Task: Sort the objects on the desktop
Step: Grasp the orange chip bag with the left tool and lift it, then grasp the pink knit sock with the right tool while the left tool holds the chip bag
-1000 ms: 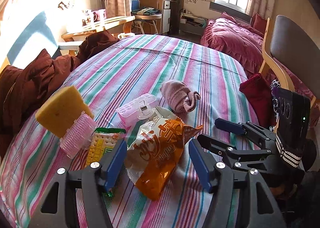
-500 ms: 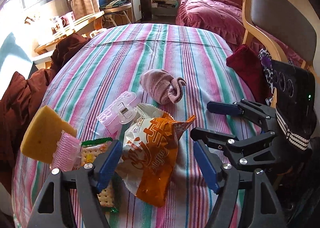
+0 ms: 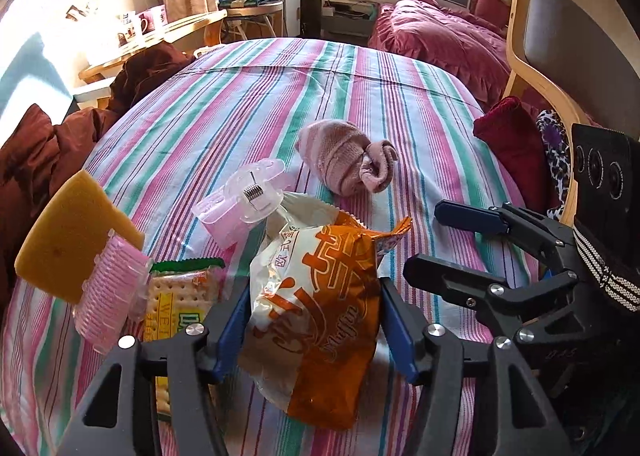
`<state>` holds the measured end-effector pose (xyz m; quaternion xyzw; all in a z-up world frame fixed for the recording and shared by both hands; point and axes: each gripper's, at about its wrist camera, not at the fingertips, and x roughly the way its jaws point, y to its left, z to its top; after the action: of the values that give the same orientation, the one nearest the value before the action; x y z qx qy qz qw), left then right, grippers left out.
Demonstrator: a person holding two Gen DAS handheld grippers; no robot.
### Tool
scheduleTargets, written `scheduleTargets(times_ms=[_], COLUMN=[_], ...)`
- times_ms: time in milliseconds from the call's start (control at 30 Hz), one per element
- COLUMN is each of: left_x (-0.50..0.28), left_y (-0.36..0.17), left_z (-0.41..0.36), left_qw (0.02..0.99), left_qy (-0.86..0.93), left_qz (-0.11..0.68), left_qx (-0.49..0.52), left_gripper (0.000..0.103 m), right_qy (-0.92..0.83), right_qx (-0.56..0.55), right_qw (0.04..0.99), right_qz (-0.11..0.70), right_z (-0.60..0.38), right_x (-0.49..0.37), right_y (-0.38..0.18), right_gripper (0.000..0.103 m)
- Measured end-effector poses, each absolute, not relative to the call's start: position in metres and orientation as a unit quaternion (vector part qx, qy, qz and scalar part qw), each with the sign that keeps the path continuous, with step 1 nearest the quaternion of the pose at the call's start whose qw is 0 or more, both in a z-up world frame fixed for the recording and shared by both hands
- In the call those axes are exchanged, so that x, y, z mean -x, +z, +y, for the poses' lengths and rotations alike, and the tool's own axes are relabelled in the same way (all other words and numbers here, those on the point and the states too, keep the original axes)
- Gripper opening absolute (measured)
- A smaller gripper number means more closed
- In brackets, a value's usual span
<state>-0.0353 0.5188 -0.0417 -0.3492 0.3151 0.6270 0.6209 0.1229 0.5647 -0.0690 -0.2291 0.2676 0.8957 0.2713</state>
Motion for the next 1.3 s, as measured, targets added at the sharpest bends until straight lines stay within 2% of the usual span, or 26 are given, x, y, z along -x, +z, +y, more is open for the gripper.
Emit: scheduleTargets(times_ms=[267,600,767,933,1100,1300], left_x=[0.032,0.016,0.009,0.004,0.006,0.005], left_y=[-0.038,-0.036,-0.037,-0.039,-0.041,-0.041], left_z=[0.465,0.334,0.287,0.275,0.275,0.280], left_qw=[0.555,0.452,0.411,0.411,0.419,0.427], left_qy=[0.702,0.783,0.817,0.827,0.830,0.830], left_qz=[0.232,0.139,0.123,0.114,0.095,0.088], left_qx=[0.381,0.404,0.385,0.365,0.355,0.348], left_gripper=[0.060,0.060,0.060,0.060,0.060,0.061], right_qy=[0.896,0.896,0.894,0.889,0.878,0.861], right_qx=[0.243,0.253,0.267,0.272,0.275,0.311], right_qw=[0.274,0.274,0.271,0.288,0.318,0.336], right_qz=[0.252,0.242,0.235,0.229,0.228,0.222], right_z=[0.562,0.559,0.559,0.570,0.597,0.625], right_x=[-0.118,-0.116,-0.113,-0.107,-0.088,-0.056], right_y=[-0.068,-0.068,-0.065,-0.049,-0.031,-0.036], right_gripper=[0.080,0.082,0.082,0.071,0.067,0.065])
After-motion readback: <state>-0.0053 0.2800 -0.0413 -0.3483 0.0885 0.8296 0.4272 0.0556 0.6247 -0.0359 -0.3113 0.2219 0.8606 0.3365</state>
